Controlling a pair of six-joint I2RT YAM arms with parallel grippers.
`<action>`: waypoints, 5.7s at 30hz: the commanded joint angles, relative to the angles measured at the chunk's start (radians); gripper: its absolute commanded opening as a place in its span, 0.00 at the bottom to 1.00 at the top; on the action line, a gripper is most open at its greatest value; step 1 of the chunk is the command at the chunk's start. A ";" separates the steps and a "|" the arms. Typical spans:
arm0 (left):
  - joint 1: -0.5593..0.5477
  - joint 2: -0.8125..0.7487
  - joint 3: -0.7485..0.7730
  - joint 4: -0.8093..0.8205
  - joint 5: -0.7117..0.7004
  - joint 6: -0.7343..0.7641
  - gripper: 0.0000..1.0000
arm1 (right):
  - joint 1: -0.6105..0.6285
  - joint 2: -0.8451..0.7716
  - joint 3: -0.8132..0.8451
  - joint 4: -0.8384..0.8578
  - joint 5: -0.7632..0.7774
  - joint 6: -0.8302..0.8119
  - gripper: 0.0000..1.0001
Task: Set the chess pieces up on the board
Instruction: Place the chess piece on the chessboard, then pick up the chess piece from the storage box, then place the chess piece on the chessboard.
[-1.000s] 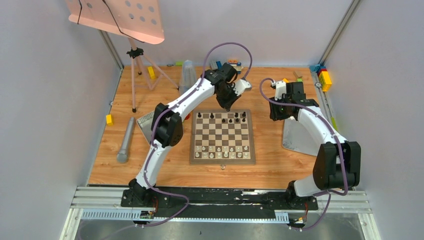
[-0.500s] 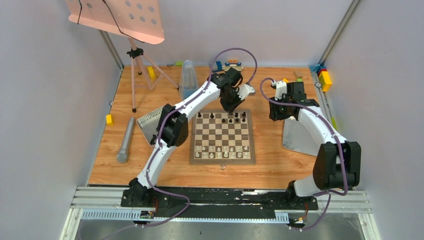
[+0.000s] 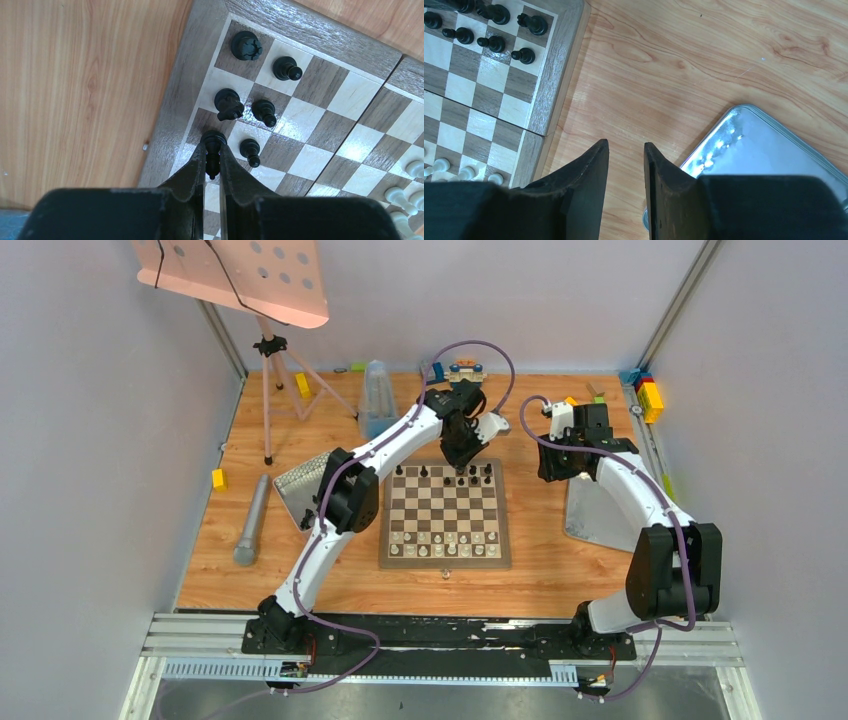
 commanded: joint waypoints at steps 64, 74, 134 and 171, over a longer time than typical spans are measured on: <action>0.680 -0.771 -1.185 0.330 -0.163 0.028 0.55 | -0.001 0.023 0.029 -0.001 -0.042 -0.016 0.33; 0.705 -0.700 -1.172 0.352 -0.154 0.041 0.38 | -0.001 0.028 0.030 -0.003 -0.046 -0.018 0.33; 0.054 -0.344 -0.481 0.153 -0.014 -0.034 0.09 | 0.002 0.037 0.036 -0.015 -0.047 -0.021 0.32; 0.029 -0.201 -0.369 0.089 -0.052 -0.027 0.16 | 0.000 0.042 0.034 -0.018 -0.044 -0.029 0.32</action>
